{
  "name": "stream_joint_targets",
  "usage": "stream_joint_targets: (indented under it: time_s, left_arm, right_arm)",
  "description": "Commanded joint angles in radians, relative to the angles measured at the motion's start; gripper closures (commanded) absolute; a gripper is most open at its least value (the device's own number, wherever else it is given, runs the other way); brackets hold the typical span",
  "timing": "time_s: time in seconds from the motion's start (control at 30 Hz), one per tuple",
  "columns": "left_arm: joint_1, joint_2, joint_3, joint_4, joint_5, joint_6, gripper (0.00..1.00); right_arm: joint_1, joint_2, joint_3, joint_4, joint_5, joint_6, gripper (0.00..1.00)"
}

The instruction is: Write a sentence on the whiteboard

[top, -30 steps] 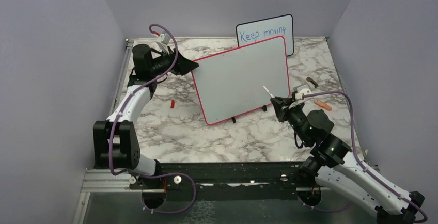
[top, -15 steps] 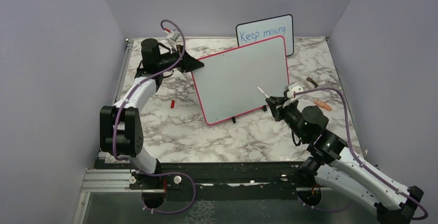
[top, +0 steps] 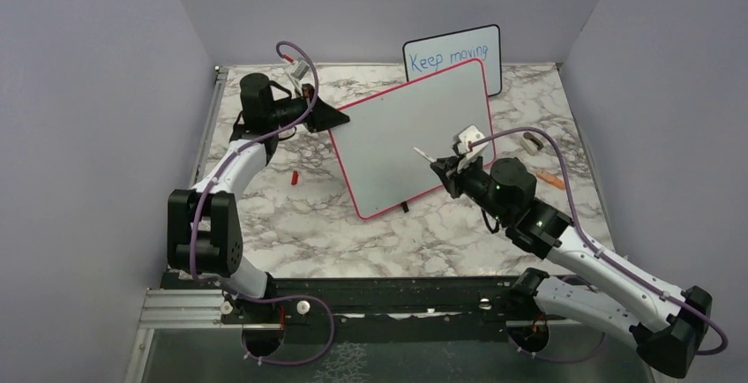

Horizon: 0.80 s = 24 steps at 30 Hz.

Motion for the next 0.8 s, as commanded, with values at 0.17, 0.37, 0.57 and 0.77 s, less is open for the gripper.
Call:
stream_joint_targets:
  time_s: [0.17, 0.37, 0.57, 0.77]
  left_arm:
    - [-0.032, -0.084, -0.086, -0.006, 0.009, 0.048, 1.0]
    - [-0.058, -0.111, -0.113, -0.006, 0.001, 0.052, 1.0]
    - [-0.088, -0.123, -0.119, -0.006, -0.022, 0.051, 1.0]
    - [-0.095, -0.104, -0.124, -0.006, -0.046, 0.038, 1.0]
  right_arm:
    - [0.091, 0.088, 0.113, 0.091, 0.044, -0.03, 1.0]
    - [0.231, 0.211, 0.265, -0.023, 0.217, -0.027, 1.0]
    - [0.303, 0.332, 0.43, -0.183, 0.318, 0.049, 1.0]
    - [0.329, 0.419, 0.529, -0.274, 0.362, 0.117, 1.0]
